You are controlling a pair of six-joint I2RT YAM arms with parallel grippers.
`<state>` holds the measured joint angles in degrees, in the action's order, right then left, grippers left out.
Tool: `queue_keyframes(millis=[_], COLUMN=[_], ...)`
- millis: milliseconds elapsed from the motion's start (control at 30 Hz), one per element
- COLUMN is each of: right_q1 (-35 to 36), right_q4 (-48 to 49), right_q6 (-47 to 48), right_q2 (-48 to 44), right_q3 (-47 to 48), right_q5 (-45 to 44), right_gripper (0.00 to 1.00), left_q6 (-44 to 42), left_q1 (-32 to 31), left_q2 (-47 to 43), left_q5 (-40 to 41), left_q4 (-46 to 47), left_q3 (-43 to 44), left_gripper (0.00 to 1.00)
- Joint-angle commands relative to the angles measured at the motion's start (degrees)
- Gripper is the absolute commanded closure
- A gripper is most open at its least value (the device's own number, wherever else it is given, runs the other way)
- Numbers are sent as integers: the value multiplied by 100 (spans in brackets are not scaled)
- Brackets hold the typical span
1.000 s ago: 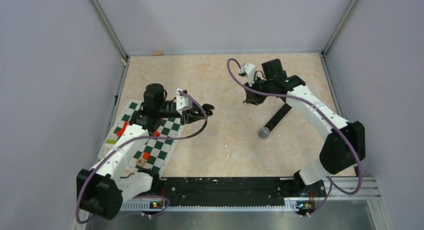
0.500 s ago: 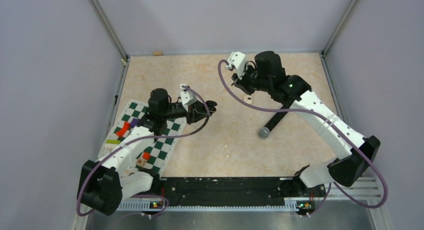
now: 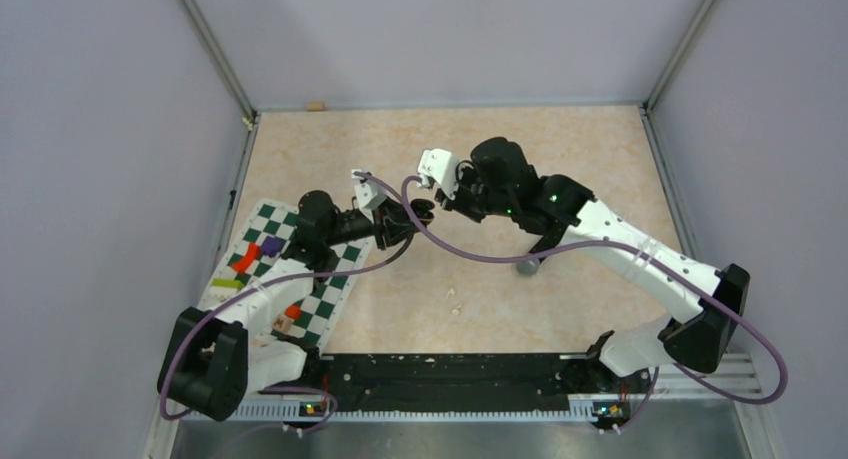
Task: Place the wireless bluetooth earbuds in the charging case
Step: Place the earbud in the charging case.
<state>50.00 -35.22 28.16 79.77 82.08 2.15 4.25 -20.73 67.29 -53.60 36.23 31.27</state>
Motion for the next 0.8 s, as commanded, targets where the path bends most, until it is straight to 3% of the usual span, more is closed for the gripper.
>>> queue_keyframes(millis=[0,767], right_q1=[216,789], right_q4=[202,462], right_q6=[56,219], right_q2=[-79,306], right_q3=[42,56], right_q5=[-176,-965], right_gripper=[83,84], left_q6=[126,247], left_q1=[-11,-11], left_q2=[-36,-57], left_q5=[-10,-73], left_q4=[516,531], left_q3=[-38,-39], left_gripper=[100,100])
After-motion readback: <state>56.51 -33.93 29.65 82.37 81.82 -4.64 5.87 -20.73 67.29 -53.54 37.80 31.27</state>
